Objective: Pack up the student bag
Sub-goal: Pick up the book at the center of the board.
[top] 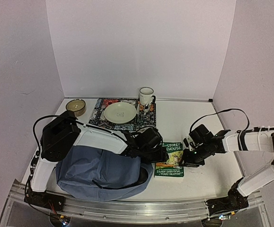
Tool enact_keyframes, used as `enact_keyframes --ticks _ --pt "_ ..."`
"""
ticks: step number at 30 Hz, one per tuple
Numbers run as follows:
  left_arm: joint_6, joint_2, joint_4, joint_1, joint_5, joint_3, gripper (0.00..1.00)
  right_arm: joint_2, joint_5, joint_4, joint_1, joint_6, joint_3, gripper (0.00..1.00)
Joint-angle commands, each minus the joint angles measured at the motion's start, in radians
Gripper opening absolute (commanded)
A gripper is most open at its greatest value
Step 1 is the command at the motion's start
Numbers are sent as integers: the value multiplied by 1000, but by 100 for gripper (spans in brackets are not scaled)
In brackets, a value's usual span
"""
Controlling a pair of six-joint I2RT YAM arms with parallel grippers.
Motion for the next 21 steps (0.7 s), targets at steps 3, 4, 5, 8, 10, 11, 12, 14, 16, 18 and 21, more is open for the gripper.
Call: enact_keyframes --ticks 3,4,5,8,10,11,12,14,16,18,21 --pt "-30 49 17 8 93 -18 72 34 -21 2 22 12 11 23" --pt "-36 44 40 9 112 -27 72 41 -23 6 26 14 12 23" --pt "-44 32 74 9 135 -40 71 47 -24 10 30 16 13 22" --pt "-68 -11 178 8 192 -83 66 61 -31 23 45 23 15 22" --pt "-78 -43 231 7 214 -101 63 67 -36 44 52 25 14 22" --pt "-83 -59 256 8 225 -109 61 68 -37 50 56 25 16 22" --pt "-88 -71 276 7 237 -116 60 69 -37 53 59 25 18 22" --pt "-90 -93 303 4 256 -115 57 68 -37 55 62 27 23 22" --pt "-78 -104 308 -3 267 -100 54 64 -37 56 64 27 25 22" --pt "-70 -112 310 -14 270 -86 51 59 -39 58 65 27 25 22" --pt "-72 -112 316 -19 286 -80 45 52 -45 65 65 25 25 22"
